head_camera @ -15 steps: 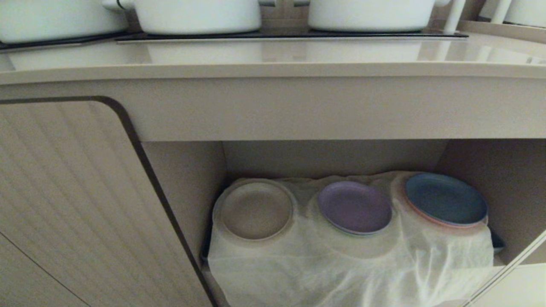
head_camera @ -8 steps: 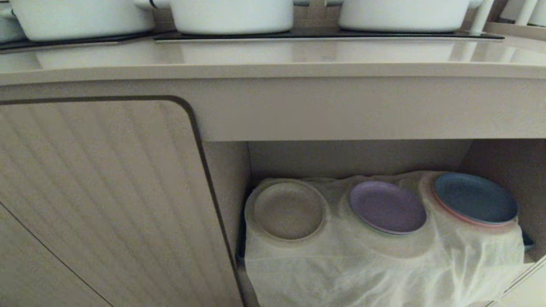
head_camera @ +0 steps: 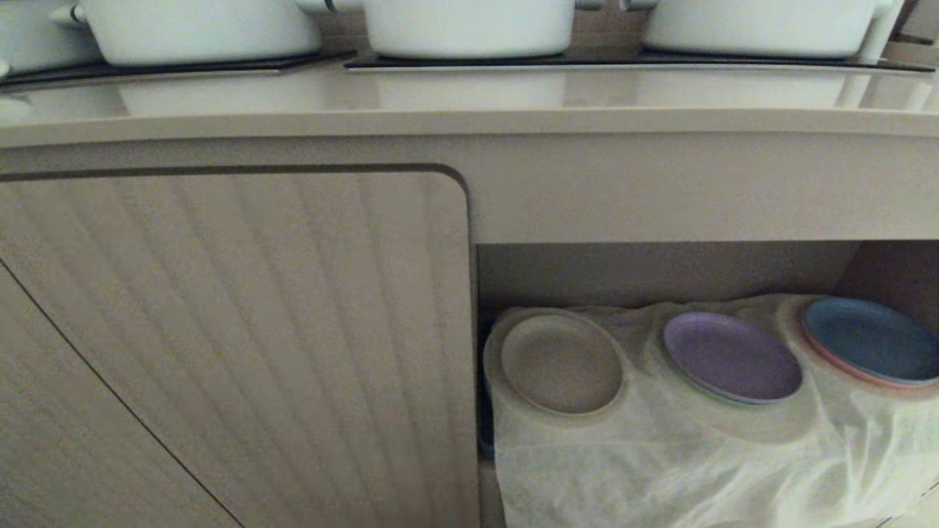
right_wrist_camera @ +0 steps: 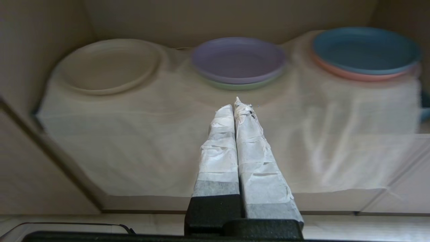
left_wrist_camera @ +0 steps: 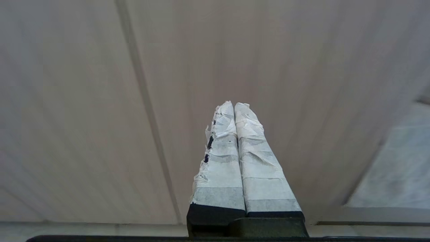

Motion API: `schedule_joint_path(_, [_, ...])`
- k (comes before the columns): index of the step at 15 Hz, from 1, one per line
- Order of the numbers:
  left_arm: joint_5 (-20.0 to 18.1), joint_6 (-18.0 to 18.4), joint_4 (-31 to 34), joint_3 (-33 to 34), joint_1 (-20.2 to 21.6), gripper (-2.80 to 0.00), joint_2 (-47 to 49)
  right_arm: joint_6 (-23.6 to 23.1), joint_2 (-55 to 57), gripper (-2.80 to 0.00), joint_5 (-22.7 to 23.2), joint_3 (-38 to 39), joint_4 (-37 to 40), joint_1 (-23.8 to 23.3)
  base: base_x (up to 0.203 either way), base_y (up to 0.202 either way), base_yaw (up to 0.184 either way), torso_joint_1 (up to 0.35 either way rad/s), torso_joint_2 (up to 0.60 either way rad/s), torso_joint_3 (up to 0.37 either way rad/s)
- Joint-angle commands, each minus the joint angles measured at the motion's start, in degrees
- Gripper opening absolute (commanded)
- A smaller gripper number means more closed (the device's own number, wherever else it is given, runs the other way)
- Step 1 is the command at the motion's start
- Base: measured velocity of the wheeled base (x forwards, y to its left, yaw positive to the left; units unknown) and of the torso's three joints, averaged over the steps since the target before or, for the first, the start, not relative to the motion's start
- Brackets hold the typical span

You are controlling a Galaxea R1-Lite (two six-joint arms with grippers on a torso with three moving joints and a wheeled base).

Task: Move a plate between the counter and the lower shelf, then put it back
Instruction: Pick up the plate in the cupboard

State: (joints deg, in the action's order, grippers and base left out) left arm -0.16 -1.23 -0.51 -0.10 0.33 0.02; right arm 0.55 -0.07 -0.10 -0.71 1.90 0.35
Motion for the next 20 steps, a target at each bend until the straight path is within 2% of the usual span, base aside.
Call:
schedule_joint_path(1, [-0.02, 0.0, -0.02, 0.01, 0.02, -2.8, -0.02, -0.02, 0.07, -2.8, 0.01, 0.0, 0.04, 0.09, 0.0, 0.201, -0.002, 0.002, 0.01, 0.004])
schedule_joint_path(4, [-0.02, -0.09, -0.02, 0.01, 0.02, -2.8, -0.02, -0.02, 0.07, -2.8, 0.01, 0.0, 0.04, 0.0, 0.0, 0.123, 0.0, 0.004, 0.01, 0.005])
schedule_joint_path(20, [-0.02, -0.35, -0.02, 0.05, 0.02, -2.8, -0.02, -0.76, 0.07, -2.8, -0.01, -1.25, 0.69, 0.0, 0.0, 0.0, 0.0, 0.0, 0.0, 0.0])
